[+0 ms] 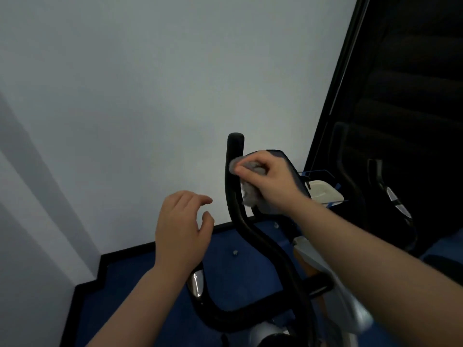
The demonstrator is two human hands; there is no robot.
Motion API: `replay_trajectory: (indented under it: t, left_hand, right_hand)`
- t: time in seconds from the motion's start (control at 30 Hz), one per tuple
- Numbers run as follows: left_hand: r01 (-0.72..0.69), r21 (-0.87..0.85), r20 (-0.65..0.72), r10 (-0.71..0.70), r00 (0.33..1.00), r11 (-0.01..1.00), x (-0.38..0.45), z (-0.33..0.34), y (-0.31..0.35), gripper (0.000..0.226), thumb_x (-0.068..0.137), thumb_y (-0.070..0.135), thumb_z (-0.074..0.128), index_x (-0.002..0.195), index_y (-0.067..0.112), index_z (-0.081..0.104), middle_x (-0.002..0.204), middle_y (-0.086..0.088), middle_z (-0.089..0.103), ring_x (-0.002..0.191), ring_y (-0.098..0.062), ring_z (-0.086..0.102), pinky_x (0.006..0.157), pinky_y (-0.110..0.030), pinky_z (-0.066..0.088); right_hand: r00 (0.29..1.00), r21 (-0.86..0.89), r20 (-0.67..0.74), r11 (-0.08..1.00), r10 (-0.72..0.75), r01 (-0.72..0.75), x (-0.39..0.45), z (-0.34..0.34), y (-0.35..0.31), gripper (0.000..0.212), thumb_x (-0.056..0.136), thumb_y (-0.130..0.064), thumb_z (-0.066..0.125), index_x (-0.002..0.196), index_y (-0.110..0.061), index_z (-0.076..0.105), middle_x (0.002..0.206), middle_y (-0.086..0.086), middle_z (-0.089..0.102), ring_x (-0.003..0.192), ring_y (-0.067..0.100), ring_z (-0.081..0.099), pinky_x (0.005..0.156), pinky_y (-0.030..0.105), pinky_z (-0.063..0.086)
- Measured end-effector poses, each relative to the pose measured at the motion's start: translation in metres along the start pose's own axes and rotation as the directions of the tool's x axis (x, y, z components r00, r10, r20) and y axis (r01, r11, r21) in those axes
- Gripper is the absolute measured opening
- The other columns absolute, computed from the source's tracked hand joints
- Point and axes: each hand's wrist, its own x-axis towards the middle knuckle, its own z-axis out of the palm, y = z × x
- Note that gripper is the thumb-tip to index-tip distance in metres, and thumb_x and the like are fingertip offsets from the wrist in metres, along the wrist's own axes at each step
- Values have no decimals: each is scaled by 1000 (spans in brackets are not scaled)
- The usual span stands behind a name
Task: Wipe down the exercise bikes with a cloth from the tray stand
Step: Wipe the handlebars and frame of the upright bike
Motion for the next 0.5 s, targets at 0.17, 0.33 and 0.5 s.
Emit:
replay_trajectory:
  t: [0.17, 0.33, 0.5]
  left_hand:
    - [28, 21, 6, -29, 1000, 999, 2, 3, 3, 23, 81, 18, 54, 99, 15, 67, 92, 4, 64, 99, -18, 52, 90, -22, 32]
    - [38, 0, 12, -38, 999, 999, 0, -2, 4, 23, 81, 17, 53, 100, 14, 67, 90, 4, 63, 99, -18, 52, 90, -21, 32]
    - [15, -4, 68, -15, 998, 1000, 1, -7, 2, 21, 83, 12, 57, 102, 14, 66, 90, 7, 59, 100, -21, 53, 91, -22, 31]
  right_hand:
    - [970, -282, 238, 951, -56, 124, -26, 25, 19, 10, 75, -21, 78, 78, -18, 69, 89, -5, 58, 91, 9, 54, 83, 25, 45]
    - [946, -150, 325, 986, -18, 70, -56, 3, 25, 11, 74, -15, 80, 80, -14, 71, 89, -8, 56, 86, 5, 58, 82, 23, 48]
    - [942, -162, 336, 986, 22, 35, -74, -13, 30, 11, 72, -15, 81, 79, -14, 73, 90, -6, 58, 87, 8, 60, 82, 22, 48]
